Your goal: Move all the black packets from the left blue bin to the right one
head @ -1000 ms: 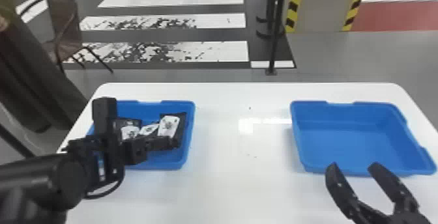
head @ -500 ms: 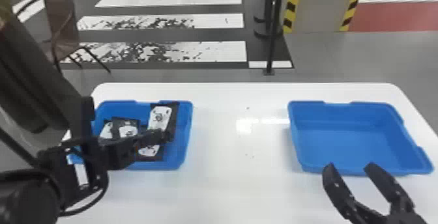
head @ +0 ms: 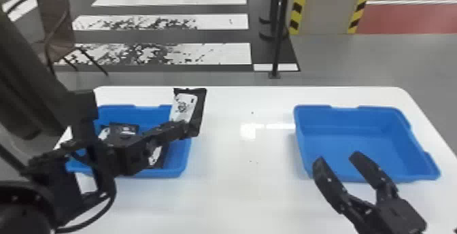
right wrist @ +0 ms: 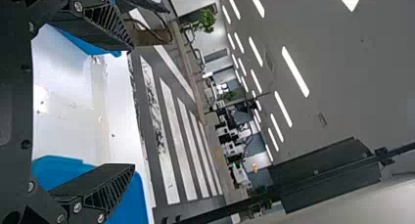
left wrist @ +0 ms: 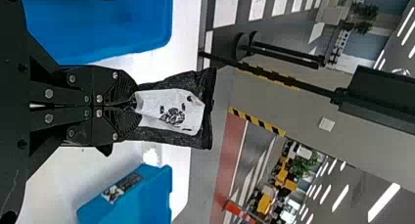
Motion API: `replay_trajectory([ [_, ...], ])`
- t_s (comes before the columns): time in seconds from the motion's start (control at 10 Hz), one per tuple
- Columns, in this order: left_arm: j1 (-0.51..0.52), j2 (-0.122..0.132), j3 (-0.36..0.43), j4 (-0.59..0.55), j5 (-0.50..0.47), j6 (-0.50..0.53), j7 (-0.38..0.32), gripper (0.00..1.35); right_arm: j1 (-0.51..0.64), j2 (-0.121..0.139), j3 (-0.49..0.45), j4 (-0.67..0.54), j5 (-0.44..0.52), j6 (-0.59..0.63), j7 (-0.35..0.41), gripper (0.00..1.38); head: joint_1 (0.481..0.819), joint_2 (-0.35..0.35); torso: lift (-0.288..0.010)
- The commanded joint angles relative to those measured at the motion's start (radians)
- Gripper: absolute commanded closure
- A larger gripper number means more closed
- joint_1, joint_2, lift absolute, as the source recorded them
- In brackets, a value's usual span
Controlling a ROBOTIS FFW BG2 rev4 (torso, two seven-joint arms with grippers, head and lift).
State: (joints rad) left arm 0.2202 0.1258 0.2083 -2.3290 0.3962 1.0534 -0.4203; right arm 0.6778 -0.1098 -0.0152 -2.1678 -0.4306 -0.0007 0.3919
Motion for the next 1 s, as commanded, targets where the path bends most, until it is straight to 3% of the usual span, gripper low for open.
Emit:
replay_trajectory([
  [0.0,0.030,0.002,-0.029,-0.033,0.027,-0.001,-0.003,1.21,-0.072,-0.004,-0.001,-0.006,-0.020,0.072,0.039,0.18,0.695,0.030,-0.140],
  [0.3,0.040,0.008,-0.077,-0.036,0.051,-0.001,-0.008,1.21,-0.197,-0.013,0.011,-0.067,-0.076,0.376,0.174,0.18,0.695,0.031,-0.140],
  [0.4,0.040,0.011,-0.093,-0.036,0.068,-0.001,-0.011,1.21,-0.234,-0.021,0.047,-0.067,-0.094,0.425,0.191,0.18,0.695,0.042,-0.140],
  [0.6,0.033,0.017,-0.142,-0.036,0.098,-0.001,-0.012,1.21,-0.302,-0.034,0.097,-0.028,-0.138,0.452,0.194,0.18,0.695,0.077,-0.140],
  [0.9,0.025,0.025,-0.190,-0.036,0.126,-0.001,-0.012,1.21,-0.369,-0.039,0.107,0.021,-0.148,0.462,0.194,0.17,0.695,0.056,-0.140],
])
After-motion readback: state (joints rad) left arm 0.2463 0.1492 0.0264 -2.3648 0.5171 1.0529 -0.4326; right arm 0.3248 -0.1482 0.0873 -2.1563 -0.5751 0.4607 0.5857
